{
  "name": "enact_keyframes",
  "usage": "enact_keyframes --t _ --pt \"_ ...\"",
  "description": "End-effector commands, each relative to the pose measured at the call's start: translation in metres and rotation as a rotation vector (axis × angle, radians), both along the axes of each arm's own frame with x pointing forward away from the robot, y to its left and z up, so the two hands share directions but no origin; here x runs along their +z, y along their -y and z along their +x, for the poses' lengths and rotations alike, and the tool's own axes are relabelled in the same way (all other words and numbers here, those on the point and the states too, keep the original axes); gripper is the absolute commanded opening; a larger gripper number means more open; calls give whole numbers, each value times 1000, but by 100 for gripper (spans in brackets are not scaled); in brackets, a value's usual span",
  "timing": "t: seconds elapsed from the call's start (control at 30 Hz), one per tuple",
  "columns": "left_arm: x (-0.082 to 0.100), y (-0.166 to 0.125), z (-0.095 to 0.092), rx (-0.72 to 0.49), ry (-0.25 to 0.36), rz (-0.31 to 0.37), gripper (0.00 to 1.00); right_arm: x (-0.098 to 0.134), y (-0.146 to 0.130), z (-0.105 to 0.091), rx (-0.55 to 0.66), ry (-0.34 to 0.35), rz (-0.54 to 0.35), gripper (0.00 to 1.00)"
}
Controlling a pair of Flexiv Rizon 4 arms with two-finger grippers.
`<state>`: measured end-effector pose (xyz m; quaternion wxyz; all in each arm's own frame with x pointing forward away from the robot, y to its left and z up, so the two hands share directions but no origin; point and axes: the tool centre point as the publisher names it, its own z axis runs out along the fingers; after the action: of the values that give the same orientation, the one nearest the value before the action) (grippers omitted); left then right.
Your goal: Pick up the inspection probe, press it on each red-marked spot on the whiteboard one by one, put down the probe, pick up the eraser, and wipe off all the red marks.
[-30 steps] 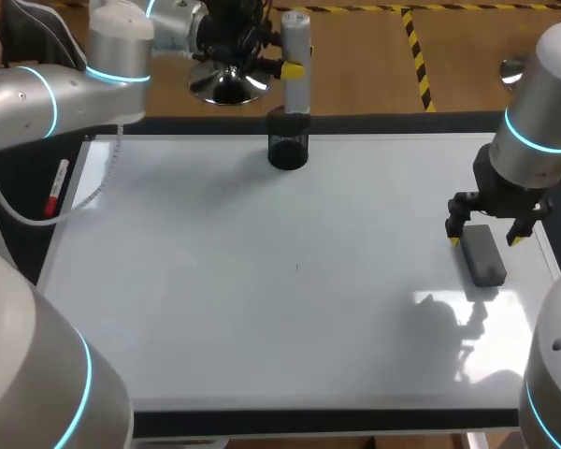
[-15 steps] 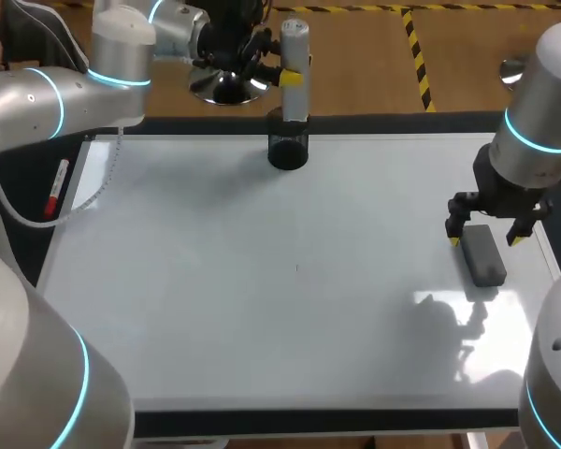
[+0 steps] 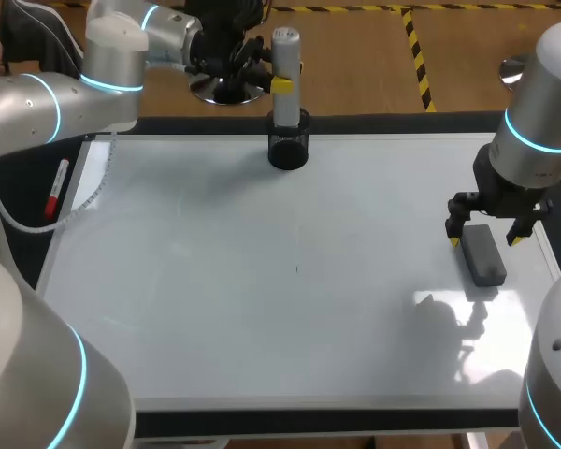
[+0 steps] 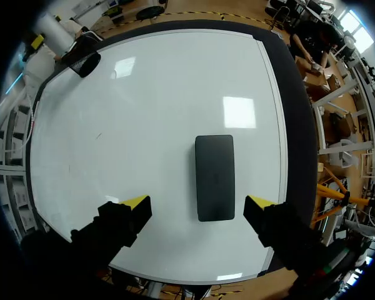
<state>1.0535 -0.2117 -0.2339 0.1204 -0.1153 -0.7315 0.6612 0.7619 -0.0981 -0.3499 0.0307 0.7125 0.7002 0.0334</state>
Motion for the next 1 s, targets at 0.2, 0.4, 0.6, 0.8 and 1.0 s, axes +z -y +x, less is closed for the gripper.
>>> enact_keyframes --t 0.2,0.4,0.6,0.8,1.0 --pt "-7 6 9 -17 -4 -11 0 1 1 -1 1 1 1 100" --pt "-11 9 11 -17 -5 -15 0 1 1 -1 1 1 1 100" --pt "-17 8 12 -11 -10 -13 0 1 1 -1 1 1 1 100" --pt "-28 9 11 -8 -24 -15 0 1 1 -1 1 1 1 100" --pt "-37 10 10 -7 -34 -24 0 1 1 -1 1 1 1 100"
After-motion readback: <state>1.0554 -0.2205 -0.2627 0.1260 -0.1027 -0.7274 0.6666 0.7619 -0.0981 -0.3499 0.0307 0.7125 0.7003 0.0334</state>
